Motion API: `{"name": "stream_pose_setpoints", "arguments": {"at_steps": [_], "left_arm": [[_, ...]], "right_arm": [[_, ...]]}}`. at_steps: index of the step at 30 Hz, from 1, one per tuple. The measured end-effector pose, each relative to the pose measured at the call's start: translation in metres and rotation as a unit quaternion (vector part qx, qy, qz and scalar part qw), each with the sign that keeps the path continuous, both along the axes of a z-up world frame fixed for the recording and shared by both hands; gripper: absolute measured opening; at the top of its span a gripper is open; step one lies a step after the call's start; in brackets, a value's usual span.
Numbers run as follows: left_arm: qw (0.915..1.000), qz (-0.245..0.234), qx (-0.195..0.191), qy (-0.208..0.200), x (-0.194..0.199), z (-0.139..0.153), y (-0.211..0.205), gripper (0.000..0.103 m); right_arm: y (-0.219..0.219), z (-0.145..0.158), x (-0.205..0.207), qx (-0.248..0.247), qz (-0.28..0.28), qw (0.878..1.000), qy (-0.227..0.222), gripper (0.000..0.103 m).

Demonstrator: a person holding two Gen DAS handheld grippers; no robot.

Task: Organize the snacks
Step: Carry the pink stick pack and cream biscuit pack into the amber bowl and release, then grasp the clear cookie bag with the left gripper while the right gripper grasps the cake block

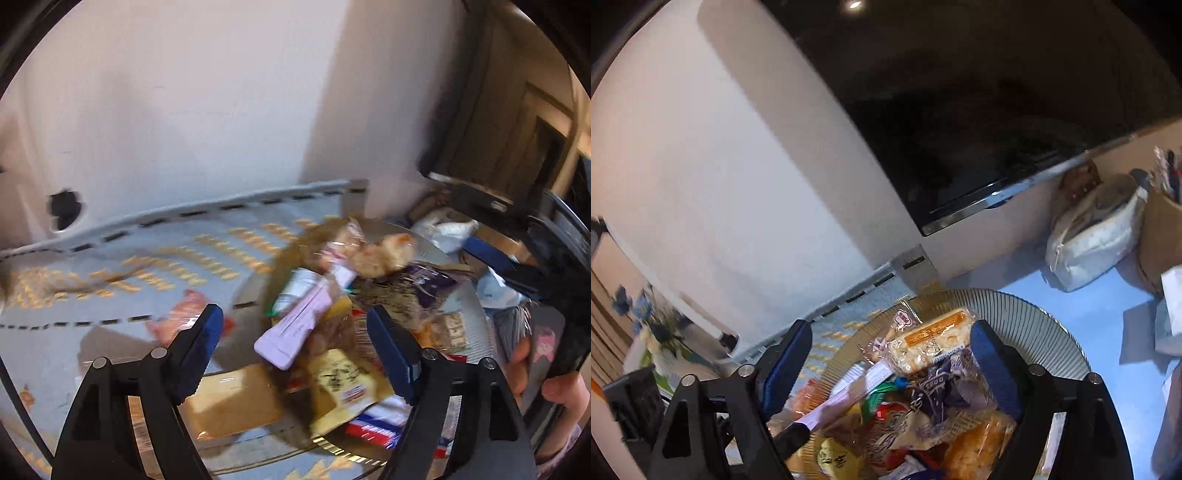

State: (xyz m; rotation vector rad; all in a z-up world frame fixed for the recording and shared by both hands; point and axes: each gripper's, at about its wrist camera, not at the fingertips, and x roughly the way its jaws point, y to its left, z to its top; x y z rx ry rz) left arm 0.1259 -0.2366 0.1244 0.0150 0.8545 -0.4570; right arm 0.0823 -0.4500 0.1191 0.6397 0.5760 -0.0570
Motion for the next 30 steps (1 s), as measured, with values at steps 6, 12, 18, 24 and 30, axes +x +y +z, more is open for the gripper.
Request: {"name": "stream_pose_setpoints", "arguments": {"at_steps": [6, 12, 18, 24, 30], "left_arm": [[0.9977, 0.064, 0.011, -0.017, 0.005, 0.031, 0.067, 0.084], [0.9929, 0.113, 0.024, -0.027, -0.003, 0.036, 0.138, 0.087], [0.9917, 0.121, 0.042, 0.013, 0.001, -0.007, 0.169, 0.087], [0.9919, 0.106, 0.037, 0.060, 0.005, -0.056, 0.164, 0.087], [0.9929, 0.086, 0.032, 0.076, 0.004, -0.088, 0.144, 0.087]], "right_arm": [[0.043, 0.028, -0.019, -0.018, -0.001, 1.000, -0.013, 0.091], [0.117, 0.039, -0.036, -0.045, 0.028, 0.998, -0.031, 0.091], [0.189, 0.011, -0.056, -0.070, 0.050, 0.995, -0.041, 0.103], [0.218, -0.035, -0.055, -0.075, 0.058, 0.995, 0.005, 0.103], [0.219, -0.092, -0.049, -0.068, 0.045, 0.994, 0.075, 0.103]]}}
